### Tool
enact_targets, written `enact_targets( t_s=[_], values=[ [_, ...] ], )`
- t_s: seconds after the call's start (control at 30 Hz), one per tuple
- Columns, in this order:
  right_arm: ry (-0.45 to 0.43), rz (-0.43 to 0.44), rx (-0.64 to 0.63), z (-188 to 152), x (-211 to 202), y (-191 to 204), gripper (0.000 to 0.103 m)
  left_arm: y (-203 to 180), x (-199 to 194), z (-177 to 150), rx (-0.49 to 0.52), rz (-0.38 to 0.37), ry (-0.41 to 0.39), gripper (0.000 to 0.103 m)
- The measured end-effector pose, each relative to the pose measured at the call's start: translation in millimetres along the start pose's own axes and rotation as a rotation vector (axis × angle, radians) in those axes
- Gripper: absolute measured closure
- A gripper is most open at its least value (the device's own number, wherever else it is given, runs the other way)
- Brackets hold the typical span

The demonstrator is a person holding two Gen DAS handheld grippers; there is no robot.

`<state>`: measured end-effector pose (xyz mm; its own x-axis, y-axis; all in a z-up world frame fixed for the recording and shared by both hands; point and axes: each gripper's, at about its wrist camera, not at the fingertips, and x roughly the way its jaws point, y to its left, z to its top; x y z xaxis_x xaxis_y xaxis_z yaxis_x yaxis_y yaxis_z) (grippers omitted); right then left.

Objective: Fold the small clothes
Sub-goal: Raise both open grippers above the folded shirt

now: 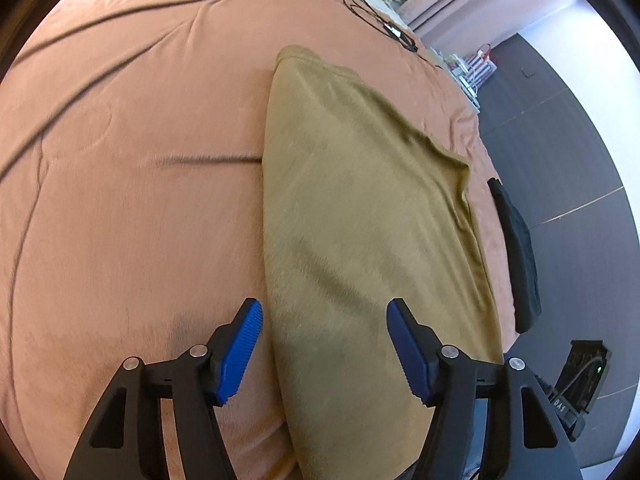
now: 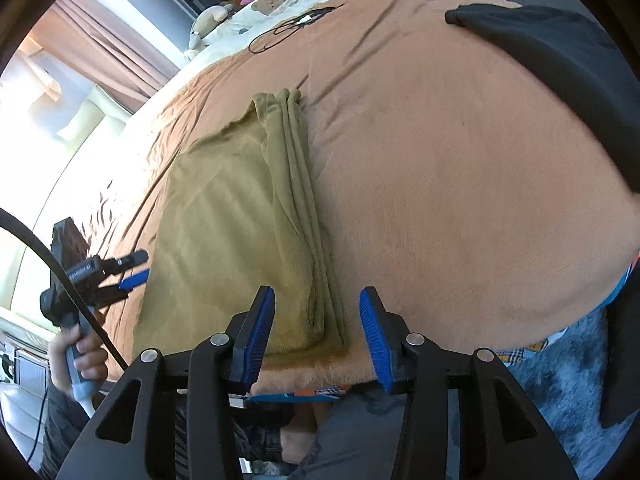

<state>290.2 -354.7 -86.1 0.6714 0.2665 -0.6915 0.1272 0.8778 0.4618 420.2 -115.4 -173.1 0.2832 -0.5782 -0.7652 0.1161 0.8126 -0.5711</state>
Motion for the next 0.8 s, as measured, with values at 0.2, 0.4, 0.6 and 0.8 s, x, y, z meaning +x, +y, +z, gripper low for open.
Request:
enact_targets(
  t_s=[0.2,0.4,0.6,0.8],
  values=[
    [-0.013,-0.002,-0.036,13,6,7,0.061,3,2,-6,-0.01,-0.018,0.001,0.046],
    [-0.019,0.017,-0.082,30,10,11,0.061,3,0,-1,-0.008,-0.023,0.001,0.046],
    [-0.017,0.032,-0.126,51,22,14,0.061,3,3,13,-0.011,-0.041,-0.018,0.048],
    [-0.007,0.041,-0.159,76,37,18,0.061,7,11,28,-0.031,-0.037,-0.022,0.055]
  ],
)
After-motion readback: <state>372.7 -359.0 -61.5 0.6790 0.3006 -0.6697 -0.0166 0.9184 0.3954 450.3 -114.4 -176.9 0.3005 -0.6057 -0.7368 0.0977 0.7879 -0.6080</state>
